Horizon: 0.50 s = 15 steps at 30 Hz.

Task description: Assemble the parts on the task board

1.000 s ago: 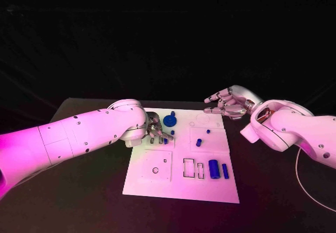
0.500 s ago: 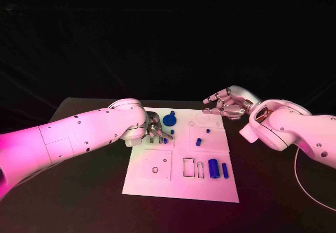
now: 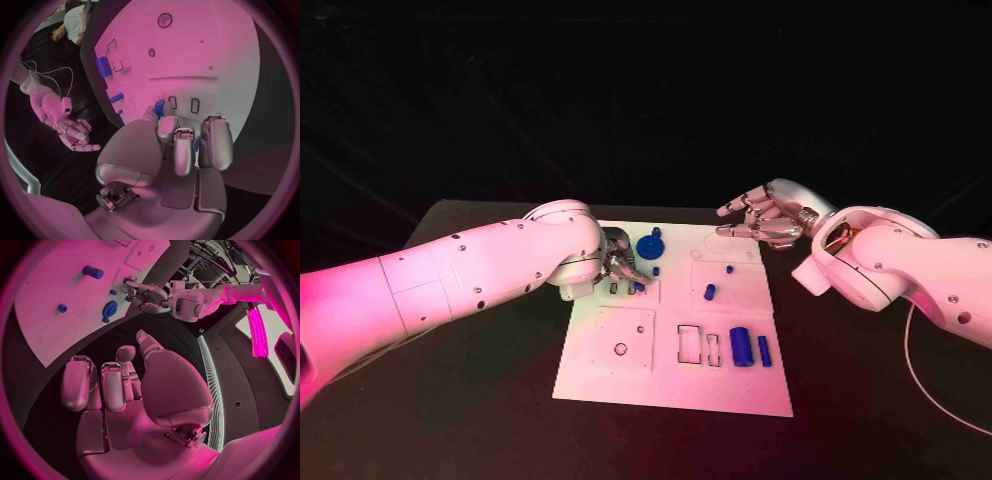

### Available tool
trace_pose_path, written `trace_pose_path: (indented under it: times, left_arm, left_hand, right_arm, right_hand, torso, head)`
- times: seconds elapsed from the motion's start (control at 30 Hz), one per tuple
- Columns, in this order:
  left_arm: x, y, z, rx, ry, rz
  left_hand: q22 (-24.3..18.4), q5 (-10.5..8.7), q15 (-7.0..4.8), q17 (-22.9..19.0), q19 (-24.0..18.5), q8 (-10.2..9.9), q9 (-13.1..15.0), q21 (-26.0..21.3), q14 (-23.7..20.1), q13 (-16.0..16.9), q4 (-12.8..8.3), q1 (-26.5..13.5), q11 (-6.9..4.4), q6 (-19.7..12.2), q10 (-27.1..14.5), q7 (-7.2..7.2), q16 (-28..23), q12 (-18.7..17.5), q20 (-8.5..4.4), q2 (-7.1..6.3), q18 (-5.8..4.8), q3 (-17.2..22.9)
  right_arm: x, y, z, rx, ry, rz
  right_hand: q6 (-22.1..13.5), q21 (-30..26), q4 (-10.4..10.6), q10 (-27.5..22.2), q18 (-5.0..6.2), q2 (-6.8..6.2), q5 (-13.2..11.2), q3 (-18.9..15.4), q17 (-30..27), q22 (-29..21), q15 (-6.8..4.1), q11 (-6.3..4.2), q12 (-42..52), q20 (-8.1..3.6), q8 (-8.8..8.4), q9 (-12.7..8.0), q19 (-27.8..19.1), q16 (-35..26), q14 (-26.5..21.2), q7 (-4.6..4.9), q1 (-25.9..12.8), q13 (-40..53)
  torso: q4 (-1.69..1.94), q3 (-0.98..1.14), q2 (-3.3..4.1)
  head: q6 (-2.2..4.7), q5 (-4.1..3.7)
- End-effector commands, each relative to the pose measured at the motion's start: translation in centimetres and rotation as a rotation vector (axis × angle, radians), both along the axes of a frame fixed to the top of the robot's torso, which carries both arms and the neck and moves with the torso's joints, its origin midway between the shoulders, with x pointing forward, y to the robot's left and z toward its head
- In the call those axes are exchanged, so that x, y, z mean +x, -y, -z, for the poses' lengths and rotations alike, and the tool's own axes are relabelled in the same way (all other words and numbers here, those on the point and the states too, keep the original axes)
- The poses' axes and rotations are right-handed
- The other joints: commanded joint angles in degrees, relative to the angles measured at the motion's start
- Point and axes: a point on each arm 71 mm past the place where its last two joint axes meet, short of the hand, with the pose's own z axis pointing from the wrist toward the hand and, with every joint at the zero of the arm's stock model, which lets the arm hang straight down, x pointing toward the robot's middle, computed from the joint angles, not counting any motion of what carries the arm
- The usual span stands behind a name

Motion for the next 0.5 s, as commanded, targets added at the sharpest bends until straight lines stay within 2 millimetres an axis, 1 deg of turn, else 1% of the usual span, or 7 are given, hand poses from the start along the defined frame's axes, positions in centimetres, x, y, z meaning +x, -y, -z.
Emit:
trace_pose_path:
  times: [0.03,0.07,0.1,0.17,0.2,0.3,0.5]
  left_arm:
    - [-0.1,-0.1,0.2,-0.029,-0.015,-0.008]
    - [-0.1,-0.1,0.2,-0.030,-0.016,-0.009]
    - [-0.1,-0.2,0.2,-0.031,-0.017,-0.010]
    - [-0.1,-0.4,0.2,-0.032,-0.017,-0.013]
    - [-0.2,-0.6,0.2,-0.034,-0.016,-0.016]
    - [-0.3,-0.9,0.2,-0.038,-0.012,-0.022]
    - [-0.3,-1.4,0.1,-0.037,0.001,-0.030]
  left_hand:
    - [1.2,0.06,0.45,15.1,-0.2,0.1,0.8,-0.4,5.9,0.0,-4.0,-1.1,0.20,0.2,-0.2,0.25,0.1,-0.3,0.07,-3.82,-0.03,13.0]
    - [1.2,0.09,0.39,15.1,-0.2,0.1,0.9,-0.4,5.9,0.0,-4.0,-1.3,0.20,0.2,-0.2,0.17,0.1,-0.3,0.16,-4.51,-0.06,14.4]
    - [1.2,-0.04,0.52,15.1,-0.2,0.2,1.2,-0.4,5.9,0.0,-3.9,-2.2,0.10,0.2,-0.1,0.23,0.1,-0.3,0.15,-6.30,-0.04,17.2]
    - [1.3,0.03,0.39,15.1,-0.1,0.4,1.4,-0.5,5.9,0.0,-3.8,-2.6,0.22,0.3,0.0,0.16,0.1,-0.3,0.23,-6.77,-0.07,18.9]
    - [1.4,-0.07,0.41,15.1,-0.1,0.9,2.3,-0.6,5.9,-0.2,-3.9,-5.5,0.26,0.4,0.2,0.20,0.1,-0.2,0.27,-9.79,-0.07,26.1]
    - [1.5,-0.07,0.34,15.1,-0.1,1.1,2.7,-0.6,5.9,-0.2,-4.5,-6.5,0.30,0.4,0.3,0.14,0.1,-0.2,0.28,-10.54,-0.07,28.2]
    - [1.2,-0.09,0.37,15.1,-0.3,1.4,3.2,-1.1,5.9,-2.3,-5.6,-7.6,0.32,0.2,-0.8,0.20,0.1,-1.8,0.29,-11.47,0.03,30.9]
  right_arm:
    - [0.0,-0.1,0.2,-0.011,-0.013,-0.014]
    - [0.0,-0.1,0.2,-0.011,-0.014,-0.014]
    - [0.0,-0.1,0.2,-0.012,-0.014,-0.014]
    - [0.0,-0.1,0.2,-0.013,-0.016,-0.014]
    - [0.0,-0.1,0.3,-0.013,-0.017,-0.015]
    - [0.0,-0.1,0.3,-0.014,-0.021,-0.017]
    - [0.0,-0.2,0.7,-0.005,-0.039,-0.028]
  right_hand:
    - [0.1,-0.3,0.1,-0.4,0.61,0.48,0.3,-0.3,0.1,-0.1,0.08,-0.07,-0.3,-0.10,0.25,-0.1,-0.4,-0.3,2.8,0.07,0.1,0.0]
    - [0.1,-0.3,0.1,-0.4,0.61,0.48,0.3,-0.3,0.1,-0.1,0.08,-0.07,-0.3,-0.10,0.25,-0.1,-0.4,-0.3,2.8,0.07,0.1,0.0]
    - [0.1,-0.3,0.1,-0.4,0.61,0.48,0.3,-0.3,0.1,-0.1,0.08,-0.07,-0.3,-0.10,0.25,-0.1,-0.4,-0.3,2.8,0.07,0.1,0.0]
    - [0.1,-0.4,0.1,-0.4,0.61,0.50,0.4,-0.3,0.0,-0.1,0.08,-0.07,-0.3,-0.10,0.25,-0.1,-0.4,-0.3,2.8,0.08,0.1,-0.1]
    - [0.1,-0.4,0.2,-0.5,0.63,0.51,0.4,-0.4,0.0,-0.2,0.08,-0.06,-0.4,-0.10,0.24,-0.1,-0.4,-0.3,2.8,0.08,0.1,-0.1]
    - [0.1,-0.4,0.2,-0.5,0.63,0.51,0.5,-0.4,0.0,-0.2,0.08,-0.05,-0.4,-0.10,0.23,-0.1,-0.4,-0.4,2.8,0.09,0.1,-0.2]
    - [-0.1,-0.7,0.6,-0.7,0.71,0.59,0.6,-0.8,-0.2,-0.7,0.13,0.02,-0.5,-0.07,0.18,-0.1,-0.6,-0.5,2.7,0.15,-0.3,-0.4]
  torso:
    - [0.07,-0.01,0.05]
    - [0.07,-0.01,0.04]
    - [0.09,0.01,0.04]
    - [0.08,0.03,0.02]
    - [0.07,0.06,0.03]
    - [0.11,0.04,0.09]
    - [0.10,-0.03,0.06]
  head:
    - [0.00,-0.06]
    - [-0.01,-0.07]
    - [-0.02,-0.08]
    - [0.04,-0.06]
    - [0.08,-0.04]
    - [0.00,-0.11]
    - [-0.11,-0.11]
